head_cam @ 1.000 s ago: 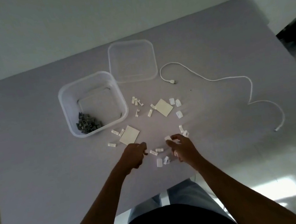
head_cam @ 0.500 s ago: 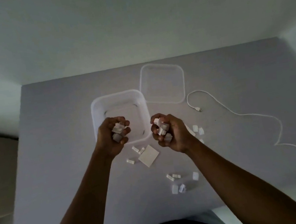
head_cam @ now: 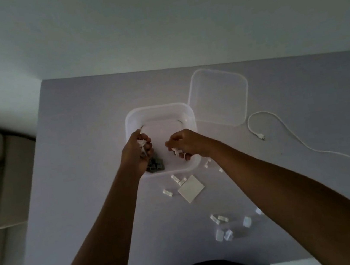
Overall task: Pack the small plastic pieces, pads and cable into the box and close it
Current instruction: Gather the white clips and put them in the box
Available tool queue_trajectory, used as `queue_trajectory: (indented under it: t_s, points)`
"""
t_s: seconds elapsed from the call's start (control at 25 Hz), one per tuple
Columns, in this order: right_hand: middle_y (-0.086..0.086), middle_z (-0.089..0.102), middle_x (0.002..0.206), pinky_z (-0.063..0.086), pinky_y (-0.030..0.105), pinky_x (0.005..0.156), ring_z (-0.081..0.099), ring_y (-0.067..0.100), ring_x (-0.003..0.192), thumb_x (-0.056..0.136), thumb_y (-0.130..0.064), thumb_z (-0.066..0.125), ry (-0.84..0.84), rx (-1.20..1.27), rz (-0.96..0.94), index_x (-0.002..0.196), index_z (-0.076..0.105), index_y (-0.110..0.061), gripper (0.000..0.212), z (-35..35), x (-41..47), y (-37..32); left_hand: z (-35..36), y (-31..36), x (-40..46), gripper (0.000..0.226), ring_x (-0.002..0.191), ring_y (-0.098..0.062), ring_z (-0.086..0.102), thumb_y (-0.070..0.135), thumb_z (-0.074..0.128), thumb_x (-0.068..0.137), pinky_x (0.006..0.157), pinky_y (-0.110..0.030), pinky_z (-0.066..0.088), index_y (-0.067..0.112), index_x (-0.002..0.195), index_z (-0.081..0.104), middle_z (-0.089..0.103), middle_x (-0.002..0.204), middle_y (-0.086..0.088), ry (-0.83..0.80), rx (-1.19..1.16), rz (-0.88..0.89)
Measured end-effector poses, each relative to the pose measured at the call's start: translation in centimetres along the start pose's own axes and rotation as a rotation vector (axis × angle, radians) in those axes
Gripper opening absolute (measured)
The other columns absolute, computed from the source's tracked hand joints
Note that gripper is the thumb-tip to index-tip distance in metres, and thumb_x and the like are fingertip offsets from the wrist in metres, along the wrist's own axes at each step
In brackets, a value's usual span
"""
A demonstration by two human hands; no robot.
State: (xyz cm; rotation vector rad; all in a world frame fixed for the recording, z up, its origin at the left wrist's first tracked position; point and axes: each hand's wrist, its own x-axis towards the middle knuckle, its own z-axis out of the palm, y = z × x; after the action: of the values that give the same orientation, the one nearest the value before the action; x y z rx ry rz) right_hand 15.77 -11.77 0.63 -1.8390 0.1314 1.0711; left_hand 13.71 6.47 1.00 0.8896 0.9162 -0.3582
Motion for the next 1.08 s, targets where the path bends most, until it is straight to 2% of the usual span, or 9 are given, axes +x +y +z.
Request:
queue_trajectory:
  t_s: [0.12,0.2,0.36,0.48,0.6,0.72,0.92,1.0,1.08]
  points:
    - [0.011,0.066,0.104,0.048,0.03,0.071,0.06,0.022,0.084,0.095,-0.036,0.058,-0.055,-0.553,-0.029,0.098,0.067,-0.01,0.027,0.9,2.2,0.0,0.1,0.0,1.0,0.027,0.048,-0.011,0.046,0.027,0.06,0.091,0.042,-0.02,0.037,0.016,0.068,0.054,0.056,0.063,-0.002,-0.007,0.026,-0.003]
    - [0.011,0.062,0.118,0.044,0.031,0.081,0.058,0.025,0.099,0.096,-0.034,0.055,-0.136,-0.812,-0.019,0.109,0.065,-0.009,0.03,1.4,3.0,0.1,0.3,0.0,1.8,0.027,0.048,-0.011,0.047,0.028,0.059,0.092,0.041,-0.02,0.038,0.015,0.069,0.054,0.056,0.064,-0.002,-0.024,0.074,-0.002]
    - [0.01,0.061,0.113,0.042,0.03,0.08,0.057,0.026,0.1,0.095,-0.026,0.055,-0.226,-0.973,-0.008,0.117,0.062,-0.005,0.03,1.7,3.4,0.2,0.7,-0.1,2.9,0.026,0.055,-0.012,0.053,0.026,0.054,0.095,0.051,-0.024,0.044,0.012,0.074,0.059,0.06,0.069,-0.004,-0.079,0.234,-0.022]
    - [0.009,0.061,0.127,0.045,0.03,0.09,0.058,0.027,0.113,0.096,-0.022,0.055,-0.222,-0.998,-0.015,0.126,0.06,-0.008,0.033,1.6,3.0,0.2,0.9,-0.8,3.6,0.026,0.059,-0.013,0.056,0.026,0.053,0.096,0.056,-0.025,0.046,0.01,0.078,0.061,0.063,0.073,-0.006,-0.078,0.355,-0.036]
    - [0.01,0.05,0.144,0.04,0.029,0.101,0.051,0.026,0.127,0.096,-0.005,0.05,-0.169,-0.898,-0.04,0.14,0.05,-0.012,0.045,1.1,1.1,0.2,1.4,-1.5,4.0,0.026,0.055,-0.012,0.055,0.026,0.053,0.096,0.051,-0.022,0.046,0.009,0.079,0.062,0.064,0.071,-0.006,-0.07,0.414,-0.051]
    - [0.012,0.052,0.143,0.042,0.029,0.101,0.054,0.027,0.125,0.092,0.006,0.049,-0.022,-0.681,-0.115,0.14,0.05,-0.013,0.052,0.5,-1.9,0.2,2.3,-2.7,4.3,0.028,0.05,-0.01,0.052,0.025,0.052,0.096,0.048,-0.021,0.042,0.008,0.077,0.064,0.063,0.063,-0.002,-0.044,0.549,-0.018]
    - [0.0,0.072,0.111,0.047,0.013,0.09,0.066,0.007,0.101,0.095,0.0,0.051,0.412,-0.262,-0.288,0.112,0.068,-0.012,0.028,-0.9,-8.1,2.3,3.3,-6.0,3.9,0.031,0.059,-0.02,0.057,0.024,0.054,0.093,0.068,-0.036,0.049,0.009,0.07,0.067,0.065,0.065,-0.008,-0.123,0.954,0.184]
    - [-0.005,0.072,0.095,0.053,0.017,0.083,0.065,0.0,0.086,0.094,-0.003,0.055,0.564,-0.135,-0.301,0.097,0.07,-0.015,0.02,-1.5,-10.0,4.5,3.4,-6.7,3.4,0.033,0.066,-0.023,0.06,0.026,0.052,0.095,0.072,-0.033,0.048,0.006,0.076,0.069,0.067,0.073,-0.011,-0.173,1.177,0.266]
    - [-0.006,0.072,0.088,0.059,0.03,0.081,0.066,0.003,0.082,0.093,-0.003,0.057,0.671,-0.055,-0.248,0.088,0.07,-0.016,0.019,-2.1,-11.3,7.7,3.7,-7.2,2.7,0.04,0.075,-0.03,0.063,0.032,0.047,0.098,0.074,-0.034,0.047,0.003,0.082,0.07,0.068,0.079,-0.014,-0.196,1.327,0.323]
